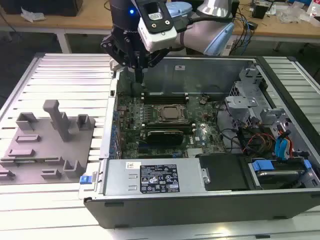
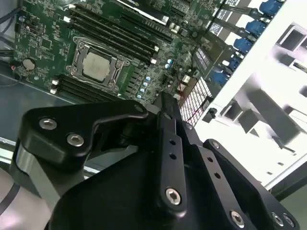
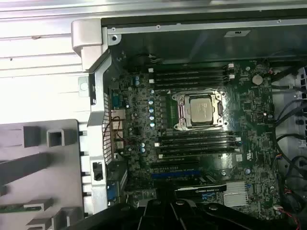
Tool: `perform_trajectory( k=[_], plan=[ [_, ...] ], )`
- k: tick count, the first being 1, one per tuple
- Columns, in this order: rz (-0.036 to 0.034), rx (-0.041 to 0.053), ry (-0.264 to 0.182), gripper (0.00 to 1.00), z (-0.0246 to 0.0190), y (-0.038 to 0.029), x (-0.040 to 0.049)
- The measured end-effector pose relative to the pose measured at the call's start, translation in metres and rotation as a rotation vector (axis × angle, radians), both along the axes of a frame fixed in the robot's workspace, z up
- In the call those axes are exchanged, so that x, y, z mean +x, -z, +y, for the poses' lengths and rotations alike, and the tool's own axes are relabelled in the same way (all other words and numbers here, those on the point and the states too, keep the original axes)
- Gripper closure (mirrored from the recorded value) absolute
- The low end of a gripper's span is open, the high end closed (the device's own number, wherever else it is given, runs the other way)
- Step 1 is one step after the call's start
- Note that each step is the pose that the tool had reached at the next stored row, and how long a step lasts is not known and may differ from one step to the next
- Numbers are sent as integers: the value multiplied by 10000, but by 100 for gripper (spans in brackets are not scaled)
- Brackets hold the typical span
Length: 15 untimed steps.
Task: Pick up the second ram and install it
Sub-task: 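Reach for the second ram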
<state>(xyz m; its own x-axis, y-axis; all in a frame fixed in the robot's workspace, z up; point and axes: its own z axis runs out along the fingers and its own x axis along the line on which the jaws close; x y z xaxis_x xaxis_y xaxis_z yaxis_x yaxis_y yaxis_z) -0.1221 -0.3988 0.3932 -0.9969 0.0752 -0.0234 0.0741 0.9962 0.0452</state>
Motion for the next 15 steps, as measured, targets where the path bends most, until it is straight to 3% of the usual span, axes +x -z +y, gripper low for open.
perform_trajectory(
  k=[1, 3, 15],
  plan=[
    [1, -1, 1, 89, 0, -1, -89],
    [0, -1, 0, 89, 0, -1, -185],
    [1, -1, 0, 89, 0, 0, -480]
  ],
)
